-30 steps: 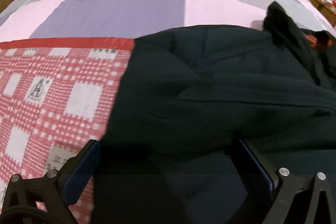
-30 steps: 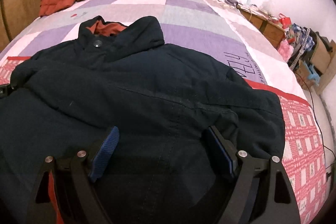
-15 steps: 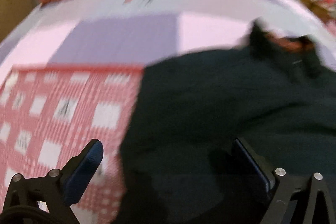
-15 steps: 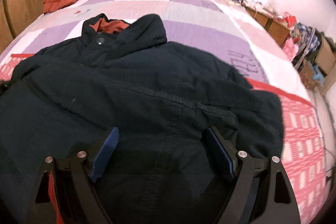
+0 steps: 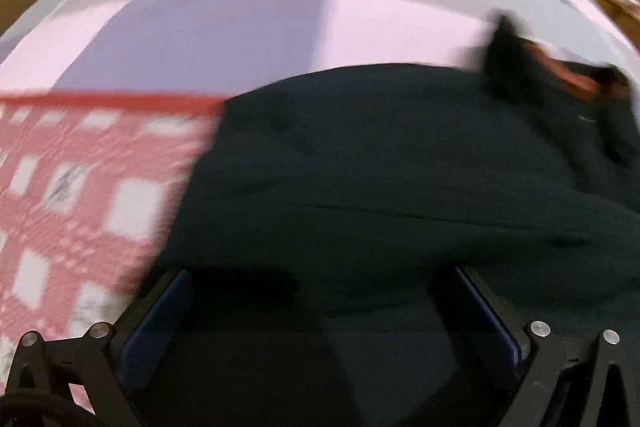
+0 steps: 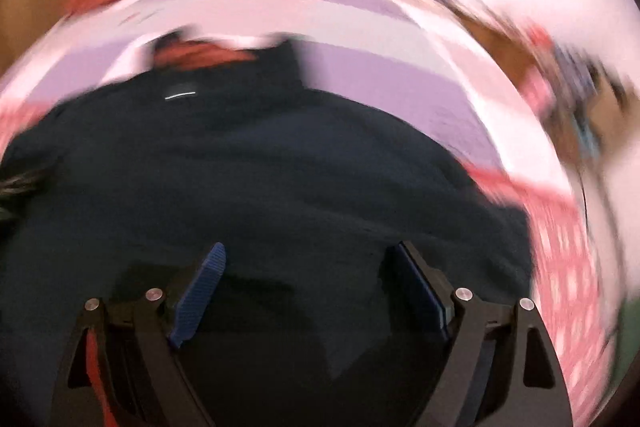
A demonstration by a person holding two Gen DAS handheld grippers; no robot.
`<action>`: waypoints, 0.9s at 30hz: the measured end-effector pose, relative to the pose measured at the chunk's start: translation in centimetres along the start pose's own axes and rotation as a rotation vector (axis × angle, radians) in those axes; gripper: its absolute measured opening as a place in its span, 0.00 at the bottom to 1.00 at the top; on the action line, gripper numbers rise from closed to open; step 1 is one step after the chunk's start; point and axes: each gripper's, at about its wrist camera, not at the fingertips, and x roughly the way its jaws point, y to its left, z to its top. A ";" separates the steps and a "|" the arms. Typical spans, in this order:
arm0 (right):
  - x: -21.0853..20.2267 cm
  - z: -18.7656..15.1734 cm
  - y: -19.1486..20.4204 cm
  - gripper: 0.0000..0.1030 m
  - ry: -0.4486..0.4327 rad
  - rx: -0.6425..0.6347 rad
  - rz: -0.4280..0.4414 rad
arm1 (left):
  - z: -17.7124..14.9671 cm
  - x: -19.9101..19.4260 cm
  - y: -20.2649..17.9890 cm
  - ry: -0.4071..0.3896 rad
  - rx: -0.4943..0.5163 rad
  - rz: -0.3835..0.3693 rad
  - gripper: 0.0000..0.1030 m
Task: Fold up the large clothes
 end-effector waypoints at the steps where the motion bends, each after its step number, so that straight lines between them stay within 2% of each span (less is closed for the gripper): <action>1: 0.5 -0.6 -1.8 0.85 0.011 0.053 0.089 | -0.2 0.4 0.7 0.010 -0.008 -0.001 1.00; 2: 0.9 -1.0 -2.6 0.85 0.023 0.080 0.144 | -0.5 0.7 1.2 0.017 -0.007 -0.008 1.00; 3: 0.8 -1.1 -2.4 0.85 0.013 0.053 0.134 | -0.6 0.8 0.8 0.012 0.010 0.007 1.00; 4: 0.5 -1.2 -1.2 0.85 -0.012 -0.012 0.086 | -0.9 0.7 0.4 0.001 0.031 0.029 1.00; 6: 0.6 -1.5 0.0 0.85 -0.028 -0.051 0.044 | -0.9 0.7 -0.4 -0.002 0.046 0.063 1.00; 10: 0.2 -1.3 -1.6 0.86 -0.029 -0.009 0.089 | -0.3 -1.0 -0.2 0.017 0.030 0.075 1.00; 11: -0.6 -1.4 -1.7 0.86 -0.043 -0.016 0.070 | -0.6 -2.5 -0.4 -0.014 0.045 0.091 0.99; 13: -3.7 -1.8 -0.8 0.86 -0.140 -0.055 -0.003 | -1.9 -5.4 -1.2 -0.099 0.083 0.050 0.99; 15: -6.7 -3.0 0.2 0.86 -0.224 -0.080 0.035 | -3.7 -7.9 -2.8 -0.183 0.135 0.007 0.99; 17: -9.0 -4.8 2.9 0.86 -0.263 -0.148 0.105 | -6.4 -9.3 -5.3 -0.206 0.206 -0.044 0.99; 19: -9.9 -6.5 6.0 0.86 -0.259 -0.250 0.151 | -7.8 -8.9 -7.5 -0.198 0.299 -0.048 0.99; 20: -9.9 -7.4 7.8 0.86 -0.241 -0.311 0.170 | -8.8 -8.6 -8.6 -0.205 0.350 -0.018 0.99; 21: -9.5 -8.2 9.0 0.86 -0.219 -0.361 0.172 | -9.2 -8.5 -8.6 -0.212 0.359 -0.005 0.99; 22: -8.8 -8.8 9.4 0.86 -0.194 -0.388 0.147 | -9.1 -8.5 -7.8 -0.208 0.341 -0.023 1.00; 23: -7.7 -9.1 8.7 0.85 -0.162 -0.367 0.127 | -8.6 -7.9 -6.6 -0.183 0.296 -0.046 1.00; 25: -6.3 -9.4 4.8 0.86 -0.134 -0.239 0.144 | -8.0 -7.2 -4.3 -0.153 0.239 -0.072 1.00; 26: -6.1 -9.5 3.4 0.86 -0.132 -0.214 0.145 | -7.7 -6.9 -3.3 -0.147 0.229 -0.092 1.00; 27: -6.1 -9.5 2.4 0.85 -0.129 -0.212 0.138 | -7.6 -7.0 -2.6 -0.146 0.236 -0.075 1.00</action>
